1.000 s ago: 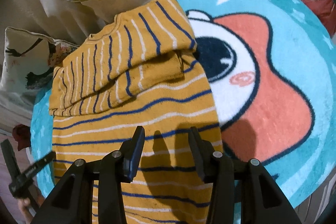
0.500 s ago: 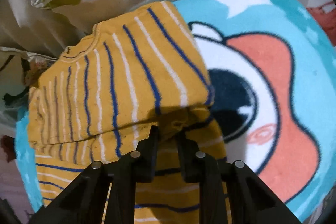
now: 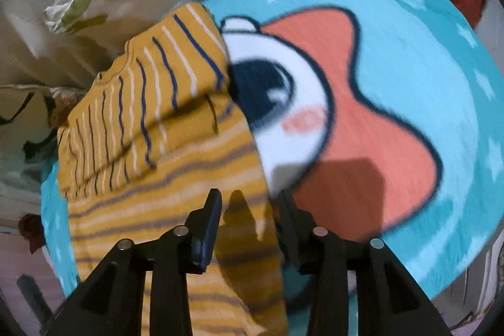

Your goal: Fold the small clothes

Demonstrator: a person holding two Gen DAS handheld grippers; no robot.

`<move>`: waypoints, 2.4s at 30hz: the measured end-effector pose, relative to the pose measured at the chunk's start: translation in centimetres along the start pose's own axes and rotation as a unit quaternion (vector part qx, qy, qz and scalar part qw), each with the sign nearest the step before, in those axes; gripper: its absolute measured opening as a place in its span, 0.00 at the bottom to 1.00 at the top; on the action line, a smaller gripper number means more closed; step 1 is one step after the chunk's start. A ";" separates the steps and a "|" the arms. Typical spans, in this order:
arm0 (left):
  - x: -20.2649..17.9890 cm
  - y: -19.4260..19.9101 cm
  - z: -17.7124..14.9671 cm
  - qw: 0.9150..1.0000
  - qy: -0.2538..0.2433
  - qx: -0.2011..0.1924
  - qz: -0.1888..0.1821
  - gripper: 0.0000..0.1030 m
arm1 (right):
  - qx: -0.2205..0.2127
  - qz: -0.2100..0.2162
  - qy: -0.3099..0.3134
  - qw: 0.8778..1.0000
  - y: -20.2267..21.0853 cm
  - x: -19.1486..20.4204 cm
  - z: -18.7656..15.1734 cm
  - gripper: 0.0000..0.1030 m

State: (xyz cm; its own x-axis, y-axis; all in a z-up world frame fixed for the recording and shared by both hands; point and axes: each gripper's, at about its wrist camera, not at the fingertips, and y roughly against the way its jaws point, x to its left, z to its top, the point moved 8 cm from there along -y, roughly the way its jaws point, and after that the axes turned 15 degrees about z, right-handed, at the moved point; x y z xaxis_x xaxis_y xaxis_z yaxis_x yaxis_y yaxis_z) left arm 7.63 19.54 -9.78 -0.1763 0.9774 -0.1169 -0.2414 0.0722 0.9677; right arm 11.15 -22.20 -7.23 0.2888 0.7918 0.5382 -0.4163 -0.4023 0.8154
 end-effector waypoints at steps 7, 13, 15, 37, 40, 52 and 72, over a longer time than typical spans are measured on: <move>-0.8 0.1 -0.9 1.000 -0.013 -0.005 -0.022 0.67 | 0.030 0.025 -0.026 0.999 -0.2 -1.1 -5.7 0.47; -1.1 0.3 -2.0 1.000 0.003 0.001 -0.024 0.67 | 0.037 0.050 -0.009 0.998 -0.9 -0.3 -7.7 0.62; -1.3 0.4 -2.7 1.000 0.010 0.002 -0.019 0.68 | 0.043 0.059 0.002 0.997 -1.1 0.0 -7.7 0.65; -3.9 -0.9 -8.2 0.987 0.041 -0.026 0.155 1.00 | 0.105 0.266 -0.010 0.958 -0.4 0.5 -11.8 0.79; -3.8 -1.0 -8.5 0.986 0.046 -0.024 0.158 1.00 | 0.113 0.276 -0.004 0.954 -0.4 0.5 -12.4 0.79; -4.8 -0.8 -10.3 0.987 0.032 -0.016 0.158 1.00 | 0.161 0.285 0.056 0.943 -0.9 2.7 -14.7 0.80; -3.4 4.0 -13.8 0.991 0.132 -0.004 -0.026 0.09 | 0.180 0.252 0.120 0.943 0.7 2.1 -15.2 0.10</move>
State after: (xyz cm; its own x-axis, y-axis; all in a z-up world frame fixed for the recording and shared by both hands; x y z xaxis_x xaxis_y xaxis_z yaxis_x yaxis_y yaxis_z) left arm -5.88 13.75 -8.59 -0.4061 0.8864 -0.2224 -0.2635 0.1195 0.9572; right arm -1.68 -13.86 -8.75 -0.0894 0.5214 0.8486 -0.1168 -0.8517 0.5109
